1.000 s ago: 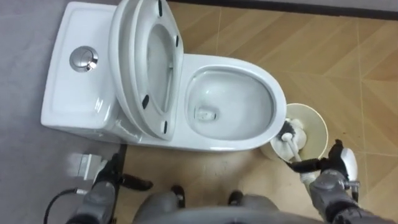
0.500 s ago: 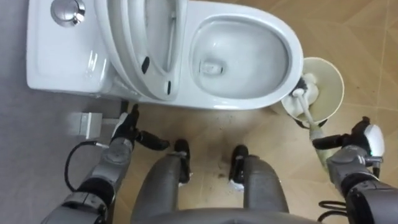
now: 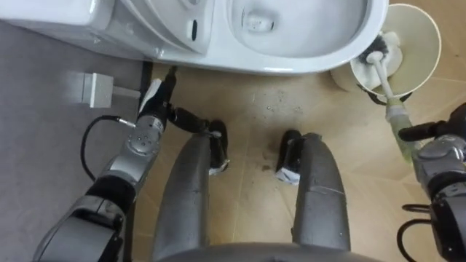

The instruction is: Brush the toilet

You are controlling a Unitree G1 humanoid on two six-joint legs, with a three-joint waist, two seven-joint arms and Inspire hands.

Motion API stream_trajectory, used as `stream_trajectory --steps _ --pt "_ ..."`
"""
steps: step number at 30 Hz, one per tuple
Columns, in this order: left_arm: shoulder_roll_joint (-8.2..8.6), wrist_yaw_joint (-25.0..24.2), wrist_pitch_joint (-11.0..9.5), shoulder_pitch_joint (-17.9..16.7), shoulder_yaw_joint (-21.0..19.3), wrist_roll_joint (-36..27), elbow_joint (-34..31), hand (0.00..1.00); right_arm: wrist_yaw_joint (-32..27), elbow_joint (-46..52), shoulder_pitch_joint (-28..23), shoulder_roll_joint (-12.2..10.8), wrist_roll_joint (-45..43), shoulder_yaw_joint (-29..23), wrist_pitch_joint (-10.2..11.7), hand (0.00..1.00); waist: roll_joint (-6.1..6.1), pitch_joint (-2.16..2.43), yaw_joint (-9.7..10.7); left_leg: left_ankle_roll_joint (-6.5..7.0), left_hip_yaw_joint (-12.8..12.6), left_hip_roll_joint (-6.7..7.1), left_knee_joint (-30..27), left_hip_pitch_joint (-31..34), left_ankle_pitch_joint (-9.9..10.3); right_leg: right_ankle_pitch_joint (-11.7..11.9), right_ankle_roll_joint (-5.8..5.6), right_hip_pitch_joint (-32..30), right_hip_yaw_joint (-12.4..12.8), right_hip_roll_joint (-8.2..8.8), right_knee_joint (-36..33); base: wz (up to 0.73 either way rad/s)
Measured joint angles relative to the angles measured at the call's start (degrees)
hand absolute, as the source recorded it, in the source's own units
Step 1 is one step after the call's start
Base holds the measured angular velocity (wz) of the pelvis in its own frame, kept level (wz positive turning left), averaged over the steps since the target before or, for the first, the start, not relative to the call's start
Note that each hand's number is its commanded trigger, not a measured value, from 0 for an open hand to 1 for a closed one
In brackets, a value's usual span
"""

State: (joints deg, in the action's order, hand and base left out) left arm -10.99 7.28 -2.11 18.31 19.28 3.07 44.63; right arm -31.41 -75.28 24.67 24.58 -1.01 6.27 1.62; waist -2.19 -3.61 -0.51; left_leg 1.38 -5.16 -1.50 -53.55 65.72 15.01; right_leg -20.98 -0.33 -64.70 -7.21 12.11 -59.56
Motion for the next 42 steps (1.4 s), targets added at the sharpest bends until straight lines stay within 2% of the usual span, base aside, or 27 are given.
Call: stream_trajectory --steps 4,11,16,23,24,25,26,31,39,42 --pt "0.00 0.0 0.0 0.1 1.4 0.4 -1.7 0.00 1.8 0.4 0.2 0.1 3.0 2.4 -0.4 0.00 -0.39 0.04 -0.3 0.00 -0.8 -0.81 -3.3 3.1 0.9 -0.5 0.73 -3.7 1.0 -0.17 -3.5 -0.07" --pt "-0.66 0.0 0.0 0.3 3.8 0.9 -4.3 0.00 4.9 0.4 0.7 0.5 5.3 4.7 -0.4 0.00 -1.03 0.15 -0.7 0.01 -1.3 -0.83 -6.0 6.3 1.2 -1.4 1.91 -7.6 1.9 0.38 -7.2 0.01" --pt "-0.74 0.0 0.0 0.5 4.8 1.0 -4.4 0.00 5.4 0.5 1.1 0.7 5.8 5.0 -0.4 0.00 -1.08 0.17 -0.7 0.05 -1.3 -0.77 -7.3 7.0 1.8 -2.2 1.93 -8.4 2.0 0.90 -8.7 0.04" --pt "-1.01 0.0 0.0 0.3 4.9 1.0 -5.8 0.00 6.7 2.0 0.1 2.9 9.1 6.1 -0.4 0.00 -1.36 0.29 -1.4 0.16 -1.4 -0.74 -8.2 8.1 2.5 -2.9 1.83 -9.3 2.0 0.95 -9.5 0.01" --pt "-1.01 0.0 0.0 0.3 5.0 1.0 -5.8 0.00 6.7 2.0 0.0 2.9 9.5 6.1 -0.4 0.28 -1.39 0.30 -1.4 0.18 -1.5 -0.75 -8.2 8.2 2.5 -2.9 1.78 -9.4 2.0 0.94 -9.5 0.00" --pt "-1.01 0.0 0.0 0.3 5.0 1.0 -5.8 0.00 6.7 2.0 -0.1 2.9 9.5 6.2 -0.4 0.80 -1.41 0.32 -1.4 0.19 -1.5 -0.77 -8.2 8.2 2.5 -2.9 1.74 -9.4 2.0 0.94 -9.5 0.04" --pt "-1.05 0.0 0.0 0.2 5.0 1.0 -5.9 0.00 6.7 2.3 -0.4 2.9 9.5 6.2 -0.4 1.00 -1.48 0.35 -1.4 0.25 -1.6 -0.82 -8.2 8.2 2.6 -3.0 1.68 -9.4 2.0 0.94 -9.6 0.03" --pt "-1.56 0.0 0.0 -0.4 5.0 1.1 -7.1 0.00 6.7 3.1 -0.6 3.7 7.5 6.1 -0.4 1.00 -1.52 0.39 -1.3 0.67 -2.7 -0.77 -9.1 8.9 2.9 -3.7 1.66 -10.6 2.5 1.80 -11.2 0.06" --pt "-2.03 0.0 0.0 -0.7 7.4 0.9 -7.5 0.00 7.1 3.2 -1.1 4.0 8.0 9.3 -0.5 1.00 -1.77 0.53 -1.4 0.70 -2.9 -0.84 -10.0 9.0 3.1 -4.2 1.61 -10.7 2.8 1.88 -12.4 0.01" --pt "-2.00 0.0 0.0 -1.2 8.1 0.9 -7.5 0.00 7.5 2.9 -1.2 4.0 8.7 9.5 -1.6 1.00 -1.77 0.53 -1.4 0.70 -2.9 -0.85 -10.0 9.0 3.1 -4.2 1.62 -10.7 2.7 1.88 -12.4 0.00"
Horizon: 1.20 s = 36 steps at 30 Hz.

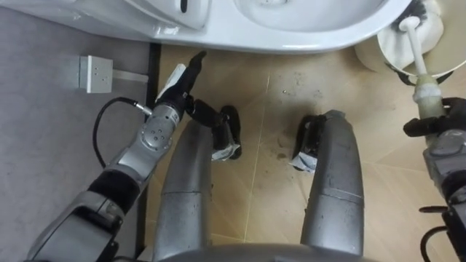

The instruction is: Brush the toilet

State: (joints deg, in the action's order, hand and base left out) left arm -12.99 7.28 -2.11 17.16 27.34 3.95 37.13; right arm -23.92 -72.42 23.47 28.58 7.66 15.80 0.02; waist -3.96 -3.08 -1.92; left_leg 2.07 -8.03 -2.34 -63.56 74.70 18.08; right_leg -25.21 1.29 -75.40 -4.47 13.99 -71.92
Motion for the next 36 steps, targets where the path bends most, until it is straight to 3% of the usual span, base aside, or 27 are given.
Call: stream_trajectory --steps 9,15,17,24,27,31,36 --pt "-0.07 0.0 0.0 -1.2 -0.1 0.0 -0.1 0.00 1.3 -1.2 -0.6 0.0 1.3 0.5 -0.1 1.00 0.01 0.00 0.0 -0.12 0.0 -0.04 0.3 -0.3 0.2 0.0 -0.05 0.4 -0.1 -0.15 0.3 0.00" --pt "-0.06 -0.3 -0.5 -3.7 -0.1 0.1 -0.8 0.00 2.2 -1.5 -1.9 -0.5 -0.8 0.5 -0.1 1.00 0.00 0.00 -0.4 -0.33 0.1 -0.33 1.3 -3.5 0.3 -0.1 -0.09 3.7 -0.3 -0.59 1.9 -0.05" --pt "-0.12 -0.5 -0.7 -5.0 -0.1 0.0 -1.1 0.00 2.3 -1.3 -2.9 -1.1 -0.8 0.7 -0.1 1.00 -0.02 0.02 -1.4 -0.50 0.3 -1.15 2.8 -5.7 0.3 0.6 -0.08 6.2 -0.8 -1.69 4.3 -0.22" --pt "-0.28 -0.5 -1.0 -8.3 -0.2 -1.5 -0.3 0.00 4.2 -1.3 -5.9 -3.0 -0.3 1.5 -0.2 1.00 -0.03 0.16 -1.4 -0.82 0.5 -0.79 11.6 -15.3 -1.5 2.8 -0.57 16.4 -2.8 -2.17 13.5 -0.03" --pt "-0.51 -0.5 -1.7 -9.3 -0.4 -2.7 3.2 0.00 4.2 -1.3 -7.2 -3.8 -0.1 1.4 -0.1 1.00 0.07 0.25 -1.5 -1.02 0.5 -0.93 15.5 -20.2 -1.8 3.7 -0.91 21.7 -3.6 -2.86 18.1 -0.08" --pt "-1.26 -0.5 -4.5 -11.3 -4.9 -3.5 9.6 0.00 4.6 -1.4 -9.4 -4.4 0.2 1.3 -0.1 1.00 0.19 0.52 -1.7 -1.40 0.9 -0.92 20.8 -26.2 -2.3 5.1 -1.58 28.5 -4.5 -4.05 24.8 -0.03" --pt "-3.19 -0.2 -5.1 -13.3 -7.9 -5.1 15.3 0.00 5.7 -1.9 -12.2 -5.0 2.8 -0.1 -0.1 1.00 0.59 0.90 -1.6 -1.35 1.1 -0.48 25.5 -32.8 -3.1 5.8 -2.33 36.4 -6.7 -4.02 31.1 0.13"
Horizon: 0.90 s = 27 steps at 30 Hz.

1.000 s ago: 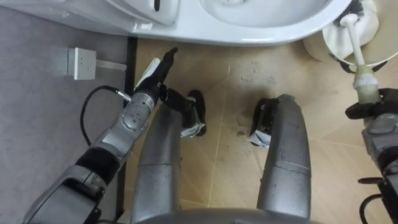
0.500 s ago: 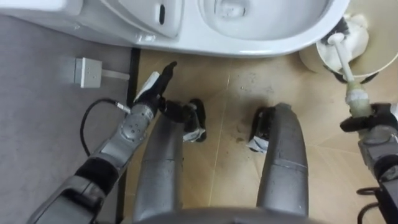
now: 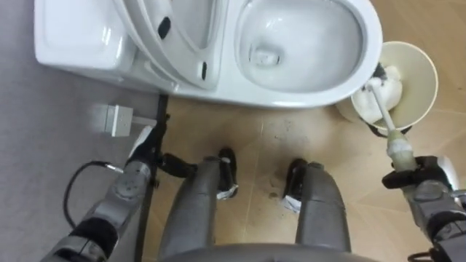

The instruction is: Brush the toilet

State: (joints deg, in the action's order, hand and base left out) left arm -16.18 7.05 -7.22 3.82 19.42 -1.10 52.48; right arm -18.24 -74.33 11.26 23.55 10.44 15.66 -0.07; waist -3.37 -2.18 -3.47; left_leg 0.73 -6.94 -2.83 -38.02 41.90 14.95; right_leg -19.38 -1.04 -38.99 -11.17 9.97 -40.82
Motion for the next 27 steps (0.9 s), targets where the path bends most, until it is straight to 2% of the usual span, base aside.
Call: stream_trajectory --steps 2,7,10,12,14,17,19,22,27 --pt "-0.19 0.0 -0.2 -1.2 -2.0 -0.1 2.9 0.00 0.7 -1.0 -0.9 -1.7 1.1 -1.5 0.0 1.00 1.20 0.60 -0.2 -0.04 -0.1 0.22 2.5 -3.8 -0.1 0.4 -0.39 3.9 -0.3 -0.15 2.6 0.00" --pt "-0.12 0.0 -0.3 -4.9 -6.5 -0.4 3.8 0.00 0.8 0.5 -4.5 -3.2 2.7 -6.3 0.3 1.00 2.19 1.08 0.1 -0.03 -0.1 0.70 6.9 -12.1 -0.1 1.3 -1.28 12.9 -2.1 -0.28 7.9 0.01" --pt "-0.20 0.0 -0.3 -7.6 -8.5 -0.6 3.6 0.00 0.6 4.1 -7.7 -3.8 3.0 -7.2 1.4 1.00 2.76 1.30 0.5 -0.14 -0.1 0.82 10.0 -17.4 -0.4 2.0 -1.59 18.8 -3.4 -0.55 11.7 0.06" --pt "0.52 0.0 -0.2 -9.8 -10.2 -0.6 3.7 0.00 0.7 5.6 -9.8 -4.9 3.0 -8.2 2.1 1.00 3.28 1.45 0.8 -0.25 0.1 1.09 12.4 -21.2 -0.6 2.3 -1.86 22.9 -4.1 -0.70 14.5 0.12" --pt "1.42 0.1 -0.2 -13.5 -13.0 -1.5 3.6 0.00 0.8 6.4 -12.5 -7.2 2.8 -10.6 2.6 1.00 4.17 2.03 1.8 -0.51 1.0 1.49 15.6 -26.1 -1.1 2.9 -2.37 28.2 -5.0 -1.27 18.8 0.19" --pt "3.33 0.3 -0.1 -17.5 -17.2 -3.9 3.6 0.00 0.7 9.8 -16.8 -9.0 2.5 -13.2 2.6 1.00 4.47 2.48 1.8 -0.67 1.1 1.46 18.4 -31.0 -1.2 4.5 -2.70 34.5 -6.0 -2.21 24.2 0.02" --pt "4.53 0.3 0.2 -19.0 -19.9 -4.8 3.6 0.00 0.9 10.8 -18.6 -9.3 2.4 -14.3 2.5 1.00 4.62 2.46 1.8 -0.67 1.0 1.78 19.8 -33.3 -1.2 4.7 -2.99 36.7 -6.1 -2.16 25.3 0.00" --pt "5.30 0.3 0.5 -21.2 -23.6 -6.2 3.7 0.00 0.9 13.4 -20.6 -9.9 2.4 -16.7 2.5 1.00 4.77 2.35 1.6 -0.67 1.0 2.11 21.3 -36.5 -1.2 4.9 -3.21 39.8 -6.2 -2.14 26.8 -0.02" --pt "6.37 1.0 0.7 -21.7 -26.0 -6.3 3.7 0.00 0.5 15.9 -21.2 -10.0 1.9 -19.3 2.6 1.00 4.81 1.94 1.4 -0.67 1.0 2.54 22.8 -40.1 -1.2 5.0 -3.52 43.4 -6.2 -2.14 28.5 0.00"
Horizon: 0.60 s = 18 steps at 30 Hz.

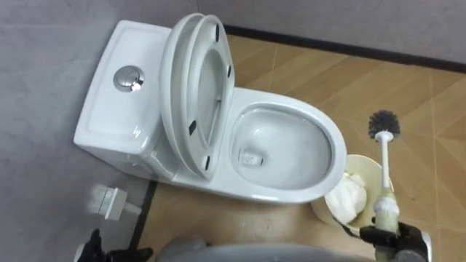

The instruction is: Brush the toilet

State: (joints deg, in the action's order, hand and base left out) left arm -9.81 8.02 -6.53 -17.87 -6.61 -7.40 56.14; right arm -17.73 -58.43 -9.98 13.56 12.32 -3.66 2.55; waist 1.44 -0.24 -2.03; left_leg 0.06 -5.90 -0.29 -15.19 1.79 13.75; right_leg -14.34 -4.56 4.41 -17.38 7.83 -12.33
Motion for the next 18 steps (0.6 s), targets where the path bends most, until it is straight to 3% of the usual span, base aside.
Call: stream_trajectory --steps 4,8,10,15,18 --pt "0.08 2.0 0.0 0.1 -0.3 -0.7 -0.5 0.00 -0.5 0.4 1.1 0.0 -1.5 0.1 0.8 1.00 -0.03 -0.07 -0.1 0.00 0.1 0.01 -0.1 -0.6 0.0 0.0 -0.01 1.0 -0.1 -0.08 0.5 0.01" --pt "1.63 6.9 -0.1 -0.5 -4.5 0.3 -6.5 0.00 -1.0 0.8 0.8 -0.4 -3.0 0.1 1.4 1.00 0.26 -0.20 -0.4 0.00 1.1 0.12 -0.3 -1.1 0.0 0.0 -0.03 2.1 -1.3 -0.09 0.7 0.12" --pt "1.57 8.8 -0.2 -0.8 -4.7 0.8 -9.7 0.00 -1.1 0.8 0.9 -0.4 -5.2 0.2 1.7 1.00 0.39 -0.29 -0.9 0.00 1.6 0.16 -0.6 -0.8 0.0 0.0 -0.04 2.3 -1.9 -0.09 0.7 0.15" --pt "2.56 11.9 -1.1 -0.8 -4.5 10.4 -17.0 0.00 -0.9 0.3 0.8 -0.8 -14.4 1.5 2.6 1.00 0.95 -0.08 -2.7 -0.21 3.8 0.46 -0.7 -0.4 -0.2 0.1 -0.17 2.9 -3.3 -0.14 0.7 0.19" --pt "2.60 14.4 -1.0 -2.0 -3.8 16.9 -27.2 0.00 0.2 -1.4 1.1 -1.0 -20.3 4.0 4.1 1.00 1.95 0.01 -3.1 -0.26 6.1 0.63 -2.5 1.3 -0.2 0.2 -0.10 3.2 -5.4 -0.44 0.8 0.39"
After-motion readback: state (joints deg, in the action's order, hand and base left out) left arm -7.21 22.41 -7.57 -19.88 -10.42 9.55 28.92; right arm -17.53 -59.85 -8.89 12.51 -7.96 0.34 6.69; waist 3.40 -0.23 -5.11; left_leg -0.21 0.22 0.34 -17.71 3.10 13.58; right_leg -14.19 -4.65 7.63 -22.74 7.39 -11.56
